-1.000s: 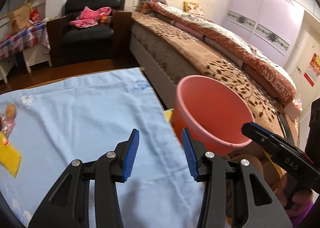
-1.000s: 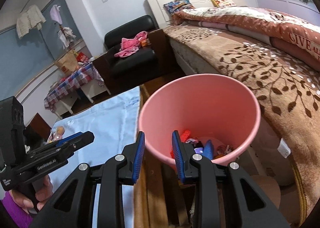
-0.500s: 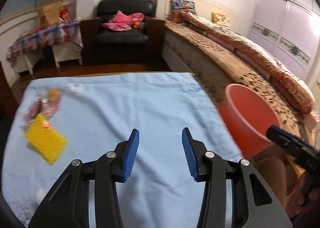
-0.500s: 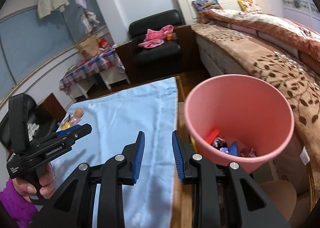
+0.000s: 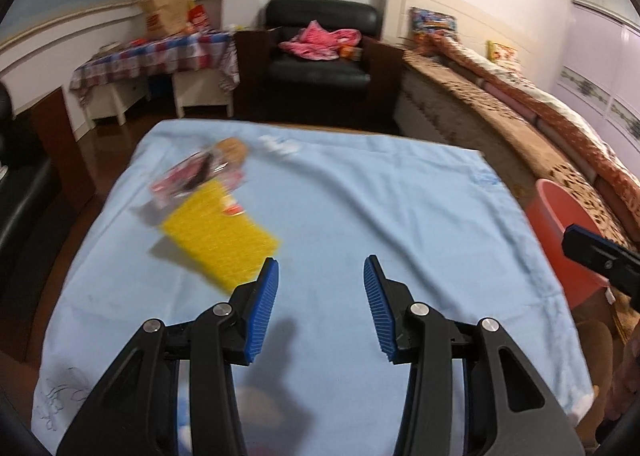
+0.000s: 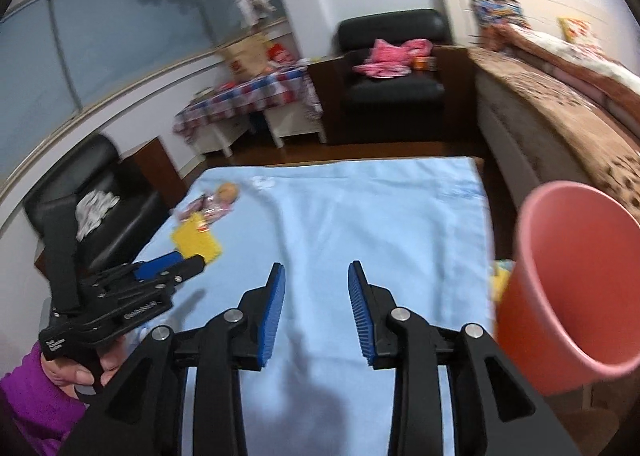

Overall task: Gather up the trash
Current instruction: 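Grasp the yellow foam mesh with the right gripper while the left gripper grasps the clear snack wrapper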

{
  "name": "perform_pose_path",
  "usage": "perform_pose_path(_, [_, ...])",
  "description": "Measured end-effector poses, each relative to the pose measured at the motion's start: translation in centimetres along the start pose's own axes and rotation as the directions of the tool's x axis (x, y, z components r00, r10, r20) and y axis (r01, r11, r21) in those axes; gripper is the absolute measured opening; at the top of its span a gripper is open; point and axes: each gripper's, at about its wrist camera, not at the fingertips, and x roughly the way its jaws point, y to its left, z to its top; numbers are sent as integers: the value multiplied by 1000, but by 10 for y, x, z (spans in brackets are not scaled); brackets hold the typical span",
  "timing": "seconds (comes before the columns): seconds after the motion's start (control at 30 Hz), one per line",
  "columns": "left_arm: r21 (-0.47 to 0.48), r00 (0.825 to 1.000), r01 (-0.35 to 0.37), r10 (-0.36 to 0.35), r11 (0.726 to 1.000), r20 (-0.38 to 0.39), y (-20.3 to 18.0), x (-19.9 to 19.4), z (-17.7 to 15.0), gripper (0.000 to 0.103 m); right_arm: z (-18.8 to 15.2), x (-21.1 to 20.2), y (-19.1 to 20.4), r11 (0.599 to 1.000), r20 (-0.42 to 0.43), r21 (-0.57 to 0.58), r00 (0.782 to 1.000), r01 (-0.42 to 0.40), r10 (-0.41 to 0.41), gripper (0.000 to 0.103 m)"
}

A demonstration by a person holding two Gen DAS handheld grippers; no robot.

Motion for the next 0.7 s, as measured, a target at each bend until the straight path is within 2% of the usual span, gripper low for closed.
perform_pose_path(0.17, [-64,999,-40,40,997,-7,32,0,-3,45,8,30,39,994,-44,-89,997,-65,61,33])
perform_pose_path(0.27, [-98,998,-59,59,993,-6,51,1,-5,45,14,49,60,986,-71,-128,993,-105,96,38])
perform_pose_path(0.43, [-203,997,-46,34,978,-62,80,9,-7,45,22,84,86,970,-126,-173,981,-170,149,39])
perform_pose_path(0.57, [-226,997,-60,46,972,-66,96,6,-6,45,28,113,104,957,-173,-201,969,-210,177,39])
perform_pose_path(0.63, [-233,996,-74,61,970,-63,103,4,-6,45,31,128,112,950,-191,-214,963,-228,188,41])
perform_pose_path(0.7, [-246,995,-82,67,966,-70,110,3,-8,45,32,139,116,945,-202,-226,960,-237,192,48])
